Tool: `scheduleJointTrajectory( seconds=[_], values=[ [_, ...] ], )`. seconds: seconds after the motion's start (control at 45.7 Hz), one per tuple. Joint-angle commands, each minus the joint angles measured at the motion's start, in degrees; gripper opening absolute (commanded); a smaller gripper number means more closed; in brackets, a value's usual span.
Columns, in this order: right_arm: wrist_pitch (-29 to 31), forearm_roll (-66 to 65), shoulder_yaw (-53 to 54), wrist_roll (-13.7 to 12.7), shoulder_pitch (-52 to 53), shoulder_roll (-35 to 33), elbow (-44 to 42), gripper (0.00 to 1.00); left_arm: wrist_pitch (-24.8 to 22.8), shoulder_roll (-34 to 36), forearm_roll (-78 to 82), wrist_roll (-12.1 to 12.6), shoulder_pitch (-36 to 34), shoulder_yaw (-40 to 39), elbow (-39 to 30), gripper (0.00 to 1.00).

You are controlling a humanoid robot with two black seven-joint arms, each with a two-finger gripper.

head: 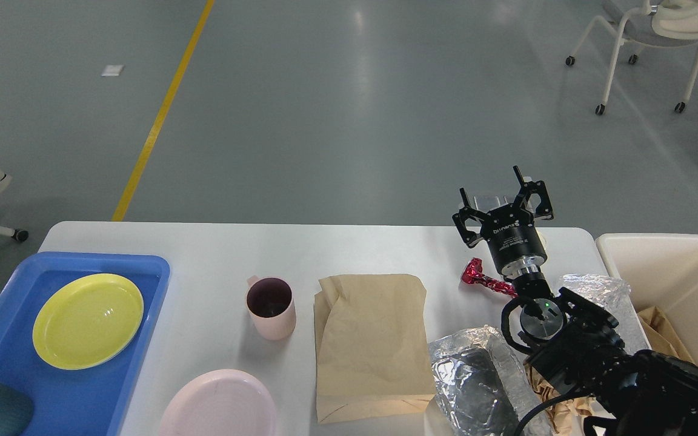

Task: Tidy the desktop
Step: 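Lift the green-blue mug and place it in the blue tray corner, then move the left gripper to the pink mug and grasp it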

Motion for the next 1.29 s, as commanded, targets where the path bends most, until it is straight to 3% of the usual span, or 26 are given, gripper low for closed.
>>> scheduleJointTrajectory(
  seconds=[0.0,0.066,0.131,0.197,0.263,0.329,0.394,0.548,0.657,0.788,0.92,1.183,1.27],
  values=[
    [0.09,0.00,0.00,0.00,0.00,0.00,0.04,1.00,-18.94,-7.36,-8.52,0.49,-13.52,-9.29,2.95,0.77],
    [0.00,0.00,0.00,0.00,0.00,0.00,-0.05,1.00,-23.61,-13.95,-15.11,1.02,-16.61,-11.06,5.95,0.77],
    [0.00,0.00,0.00,0.00,0.00,0.00,-0.05,1.00,-23.80,-20.63,-21.70,2.07,-19.51,-8.52,7.09,0.77],
    [0.00,0.00,-0.09,0.00,-0.09,0.09,-0.05,1.00,-22.49,-27.30,-29.69,1.99,-22.76,-0.46,6.75,0.77],
    [0.00,0.00,-0.09,0.00,-0.01,0.00,-0.05,1.00,-18.19,-36.17,-41.63,1.28,-26.01,11.58,3.34,0.77],
    [0.00,0.00,-0.09,0.00,0.00,0.00,-0.05,1.00,-10.03,-44.53,-55.08,0.76,-27.86,23.01,-3.17,0.77],
    [0.00,0.00,-0.09,0.00,0.00,0.00,-0.05,1.00,-2.90,-49.55,-60.57,0.58,-26.73,26.64,-8.80,0.77],
    [0.00,0.00,-0.09,0.00,0.00,0.00,-0.05,1.00,4.93,-53.51,-59.25,2.51,-17.24,26.47,-17.51,0.77],
    [0.00,0.00,-0.09,0.00,0.00,0.00,-0.05,1.00,11.52,-55.63,-59.25,6.28,-11.35,26.30,-18.83,0.77],
    [0.00,0.00,-0.09,0.00,0.00,0.00,-0.05,1.00,12.85,-56.51,-59.34,9.36,-5.72,24.45,-18.83,0.76],
    [0.00,0.00,-0.09,0.00,0.00,0.00,-0.05,1.00,15.04,-56.07,-59.60,14.28,-0.80,21.47,-18.48,0.76],
    [0.00,0.00,0.00,0.00,0.00,0.00,0.04,1.00,21.64,-56.86,-60.04,20.44,8.43,17.16,-15.76,0.74],
    [0.00,0.00,0.00,0.00,0.00,0.00,0.04,1.00,21.99,-56.95,-60.04,21.23,10.63,16.19,-13.74,0.74]
  ],
)
